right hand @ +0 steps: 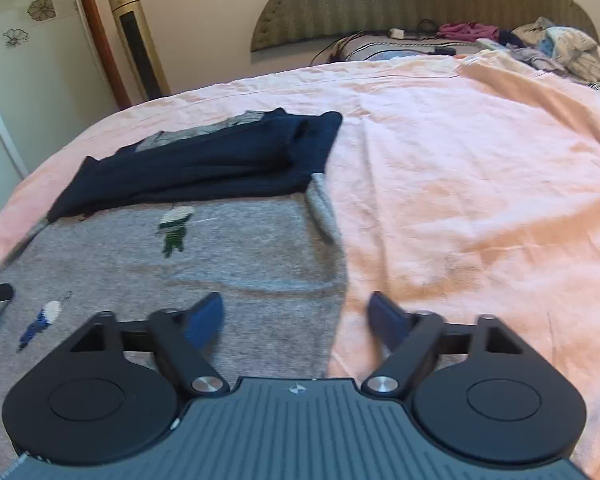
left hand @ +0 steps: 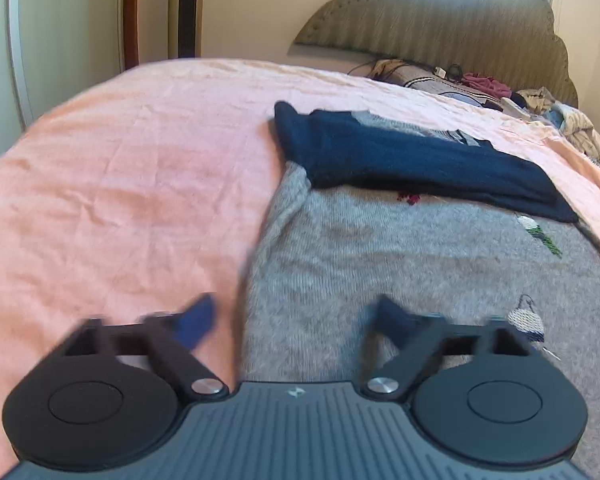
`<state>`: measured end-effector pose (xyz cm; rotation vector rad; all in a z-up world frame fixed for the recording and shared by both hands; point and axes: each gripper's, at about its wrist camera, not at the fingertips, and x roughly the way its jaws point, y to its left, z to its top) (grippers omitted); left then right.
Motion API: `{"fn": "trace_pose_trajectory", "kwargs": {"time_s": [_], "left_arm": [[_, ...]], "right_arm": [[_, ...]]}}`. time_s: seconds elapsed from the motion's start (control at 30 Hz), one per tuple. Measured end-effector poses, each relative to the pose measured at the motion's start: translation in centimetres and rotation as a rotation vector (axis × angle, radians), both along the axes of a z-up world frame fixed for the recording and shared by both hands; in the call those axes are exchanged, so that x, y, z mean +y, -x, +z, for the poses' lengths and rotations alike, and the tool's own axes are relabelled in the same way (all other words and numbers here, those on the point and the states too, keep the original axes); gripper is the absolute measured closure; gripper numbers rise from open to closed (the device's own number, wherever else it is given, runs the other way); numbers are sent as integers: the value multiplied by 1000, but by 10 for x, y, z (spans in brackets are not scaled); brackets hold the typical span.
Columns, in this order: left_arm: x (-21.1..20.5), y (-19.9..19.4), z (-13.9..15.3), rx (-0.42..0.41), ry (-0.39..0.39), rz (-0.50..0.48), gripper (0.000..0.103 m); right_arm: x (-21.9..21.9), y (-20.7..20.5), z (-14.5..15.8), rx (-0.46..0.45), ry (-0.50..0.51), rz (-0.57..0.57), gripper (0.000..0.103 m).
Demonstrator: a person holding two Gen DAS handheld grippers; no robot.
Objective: Fold small clothes
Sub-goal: 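Grasp the grey side edge of the sweater with both tools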
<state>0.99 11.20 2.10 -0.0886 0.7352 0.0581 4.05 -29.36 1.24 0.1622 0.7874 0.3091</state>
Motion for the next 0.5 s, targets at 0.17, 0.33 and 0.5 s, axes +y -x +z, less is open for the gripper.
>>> {"fn": "trace_pose_trajectory", "kwargs": {"time_s": [0.17,0.33,0.5], "left_arm": [[14,-7,9,25,66,24,95],[29,11,16,17,119,-3,95],[47,24,2,67,348,-8,76]], "right_arm": [[-16,-5,8,34,-70,-7,92],[-52,-2,8,46,-130,-85,95],[-63,5,-4,148,-326,-77,66]]}}
